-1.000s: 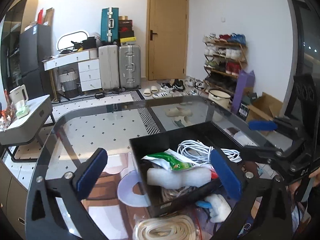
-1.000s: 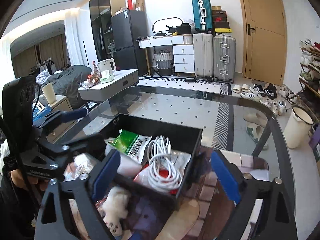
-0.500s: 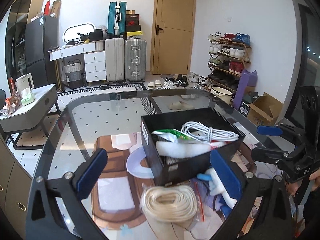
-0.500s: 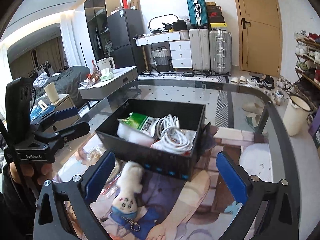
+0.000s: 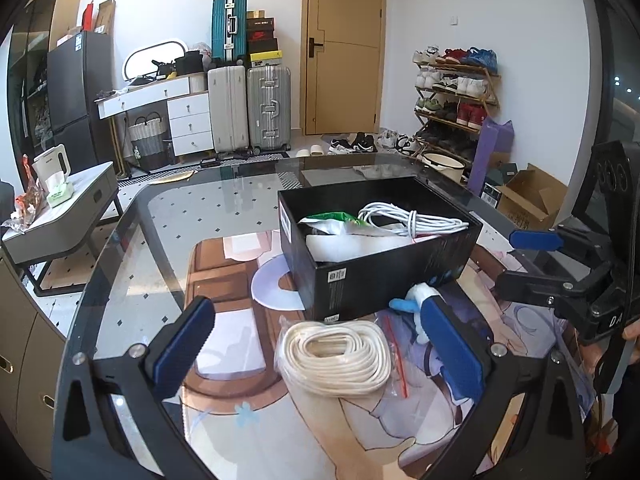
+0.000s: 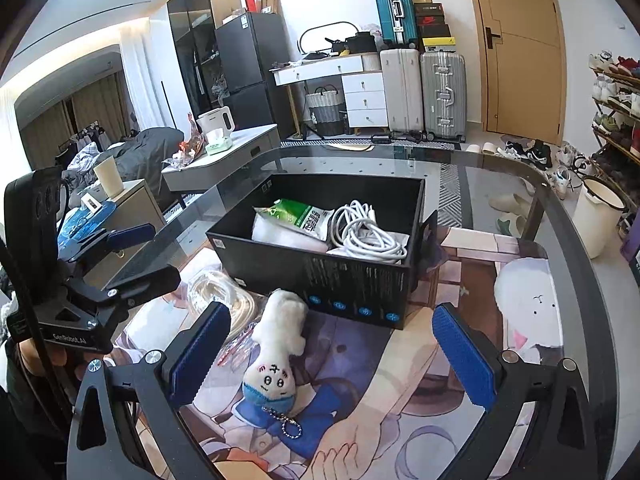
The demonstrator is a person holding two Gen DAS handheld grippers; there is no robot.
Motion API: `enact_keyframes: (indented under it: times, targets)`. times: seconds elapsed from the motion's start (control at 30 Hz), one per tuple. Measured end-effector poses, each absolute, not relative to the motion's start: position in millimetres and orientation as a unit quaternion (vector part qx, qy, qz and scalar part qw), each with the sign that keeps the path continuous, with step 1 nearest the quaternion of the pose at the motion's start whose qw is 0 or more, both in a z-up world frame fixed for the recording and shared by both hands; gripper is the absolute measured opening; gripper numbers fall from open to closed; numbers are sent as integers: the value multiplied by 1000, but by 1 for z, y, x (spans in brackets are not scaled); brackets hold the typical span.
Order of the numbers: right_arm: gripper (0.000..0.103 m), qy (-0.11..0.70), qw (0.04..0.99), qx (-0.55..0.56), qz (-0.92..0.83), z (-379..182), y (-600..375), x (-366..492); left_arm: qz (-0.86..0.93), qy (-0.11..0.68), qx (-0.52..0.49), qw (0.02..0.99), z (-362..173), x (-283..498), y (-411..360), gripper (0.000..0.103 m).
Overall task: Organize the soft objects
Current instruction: 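Withdraw both tools and reach the right gripper toward the white plush toy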
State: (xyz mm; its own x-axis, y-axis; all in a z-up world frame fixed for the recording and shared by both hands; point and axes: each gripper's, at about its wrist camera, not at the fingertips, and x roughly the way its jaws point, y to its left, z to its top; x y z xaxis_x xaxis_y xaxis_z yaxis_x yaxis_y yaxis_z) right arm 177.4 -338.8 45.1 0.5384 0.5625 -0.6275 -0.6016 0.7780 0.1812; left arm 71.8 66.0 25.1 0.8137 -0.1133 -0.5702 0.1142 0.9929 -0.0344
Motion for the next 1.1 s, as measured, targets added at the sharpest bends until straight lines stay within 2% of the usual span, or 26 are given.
enact_keyframes:
  times: [0.77,1.1]
  targets:
    - [102,363,870,-31,333,34,-336,180,-44,304,-24,951,23,78,90,103]
    - [102,376,863,-39,336,28,-329,183,-72,343,-11,936,10,86,76,103]
